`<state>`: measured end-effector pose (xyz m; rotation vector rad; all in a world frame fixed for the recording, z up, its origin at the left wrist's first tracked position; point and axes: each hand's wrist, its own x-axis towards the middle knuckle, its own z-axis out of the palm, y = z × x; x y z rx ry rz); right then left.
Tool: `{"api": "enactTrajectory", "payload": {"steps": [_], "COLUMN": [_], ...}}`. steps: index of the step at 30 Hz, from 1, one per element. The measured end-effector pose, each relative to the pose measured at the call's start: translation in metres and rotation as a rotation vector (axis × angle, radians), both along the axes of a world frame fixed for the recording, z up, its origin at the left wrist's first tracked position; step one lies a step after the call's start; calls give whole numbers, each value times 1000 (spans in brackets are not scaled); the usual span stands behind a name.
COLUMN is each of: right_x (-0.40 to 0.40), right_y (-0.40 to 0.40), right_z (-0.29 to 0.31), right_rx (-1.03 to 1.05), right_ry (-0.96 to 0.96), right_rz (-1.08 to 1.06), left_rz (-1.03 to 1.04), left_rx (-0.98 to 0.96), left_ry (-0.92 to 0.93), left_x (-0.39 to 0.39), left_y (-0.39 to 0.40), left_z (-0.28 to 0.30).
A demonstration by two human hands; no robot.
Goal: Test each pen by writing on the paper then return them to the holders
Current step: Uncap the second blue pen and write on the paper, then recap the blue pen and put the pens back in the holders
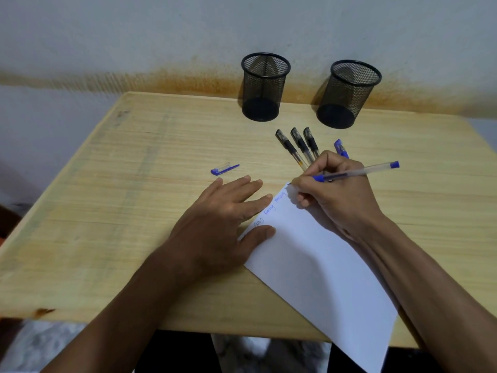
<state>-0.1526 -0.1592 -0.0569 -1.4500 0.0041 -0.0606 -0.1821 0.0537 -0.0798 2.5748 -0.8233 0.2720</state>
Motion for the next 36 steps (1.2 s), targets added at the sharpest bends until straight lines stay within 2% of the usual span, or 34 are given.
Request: {"api": "enactTrajectory", "payload": {"steps": [7,17,23,27,29,32,34,36], "right_x": [-1,-3,-4,-5,-6,-8,-11,-16], "right_y": [-2,-2,0,1,-1,-8,-13,-18], "right_z": [1,-2,2,4,9,21,32,40], "right_rx": [-32,-302,-293,-147,-85,-102,-113,-99], "right_ry": [-31,-45,-24,-23,-17,-37,-67,-87], "right_rz": [38,80,79,88,66,-10,-24,-33], "left_rz": [-10,-4,-7,-7,47,250,393,488], "left_rx": [-6,16,-13,-5,-62,-305,-288,-191], "left_ry": [32,47,30,51,109,123,5,-27], "left_x": [0,1,0,0,1,4,11,25], "left_y": [0,0,0,0,0,-4,-4,-2], "left_z": [2,3,1,2,8,23,28,28]}}
